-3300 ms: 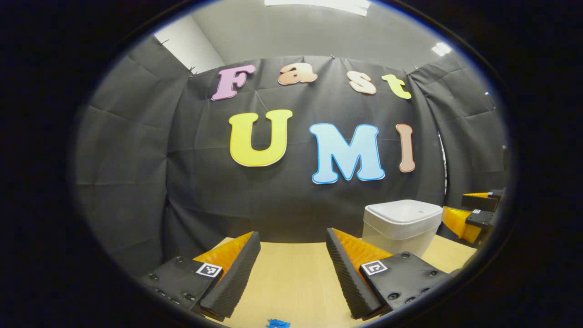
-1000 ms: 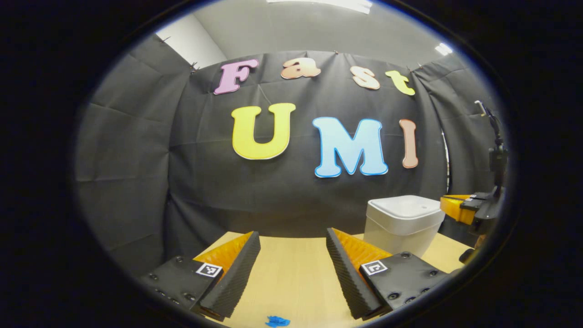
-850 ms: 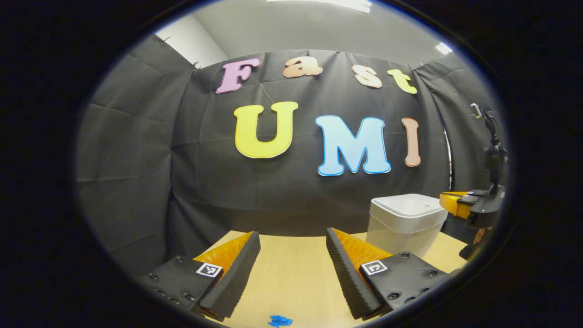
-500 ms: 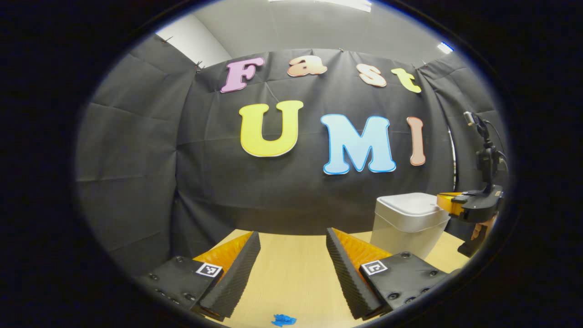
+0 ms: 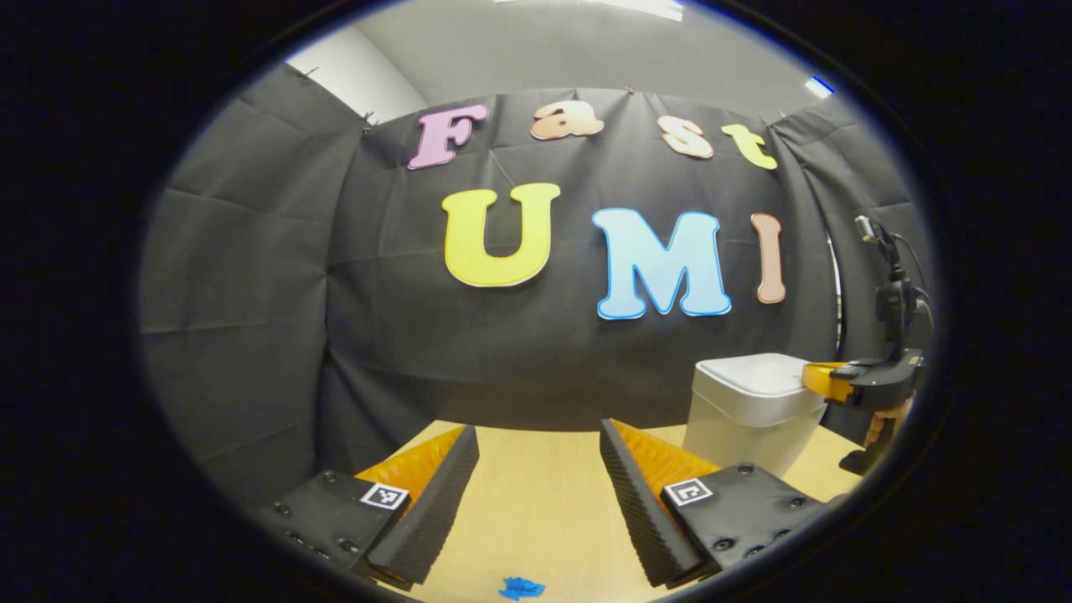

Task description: Press the lid of the desktop garbage bin to open it, pick up the crumpled paper on the desktop and throw it into the bin, then pick up the pop can on the desktop and drop it into the bin, and finally close the garbage bin lid.

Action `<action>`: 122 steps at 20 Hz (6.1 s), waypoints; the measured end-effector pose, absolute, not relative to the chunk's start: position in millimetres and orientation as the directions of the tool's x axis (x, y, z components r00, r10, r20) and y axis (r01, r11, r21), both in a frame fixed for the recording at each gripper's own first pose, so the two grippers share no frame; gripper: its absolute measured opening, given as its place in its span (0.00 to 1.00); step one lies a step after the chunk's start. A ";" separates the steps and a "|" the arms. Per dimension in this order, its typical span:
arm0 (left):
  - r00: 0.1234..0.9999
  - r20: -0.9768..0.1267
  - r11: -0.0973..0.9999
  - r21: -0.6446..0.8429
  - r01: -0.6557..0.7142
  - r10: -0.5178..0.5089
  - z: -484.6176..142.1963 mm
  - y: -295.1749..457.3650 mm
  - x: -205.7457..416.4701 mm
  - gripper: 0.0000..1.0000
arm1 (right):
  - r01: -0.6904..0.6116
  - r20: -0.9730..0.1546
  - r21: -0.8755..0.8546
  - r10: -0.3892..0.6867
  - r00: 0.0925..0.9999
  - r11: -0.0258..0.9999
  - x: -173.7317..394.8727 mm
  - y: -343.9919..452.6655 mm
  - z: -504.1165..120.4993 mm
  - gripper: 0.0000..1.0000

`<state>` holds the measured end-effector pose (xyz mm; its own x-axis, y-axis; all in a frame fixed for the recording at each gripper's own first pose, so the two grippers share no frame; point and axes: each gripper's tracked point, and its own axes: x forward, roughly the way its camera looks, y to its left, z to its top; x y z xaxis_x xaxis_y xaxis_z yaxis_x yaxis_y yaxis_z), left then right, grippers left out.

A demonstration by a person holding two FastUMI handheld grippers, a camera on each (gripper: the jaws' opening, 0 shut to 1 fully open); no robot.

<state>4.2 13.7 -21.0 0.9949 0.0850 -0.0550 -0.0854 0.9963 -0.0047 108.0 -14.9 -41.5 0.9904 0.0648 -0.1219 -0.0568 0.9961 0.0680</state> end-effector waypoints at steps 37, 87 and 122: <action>0.992 -0.109 0.997 -0.039 -0.072 0.068 -53.8 16.2 -16.6 0.95 | -0.028 0.063 0.038 0.026 0.998 0.999 22.8 -11.7 15.4 0.42; 0.759 -0.650 0.984 0.152 0.095 0.027 -365.7 30.0 -20.3 0.20 | -0.057 0.002 0.036 0.057 0.998 0.998 -75.9 -66.0 -6.9 0.97; 0.932 -0.114 0.937 -0.094 0.336 -0.345 -13.0 -217.6 123.5 0.17 | 0.102 0.042 0.099 -0.106 0.993 0.990 -66.0 -129.3 6.8 0.97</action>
<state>123.5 -217.6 -13.0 0.9317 -0.3450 -0.1137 0.3356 0.9373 -0.0935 -66.0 -129.3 6.8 0.9935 -0.1061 0.0422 0.1016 0.9899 0.0991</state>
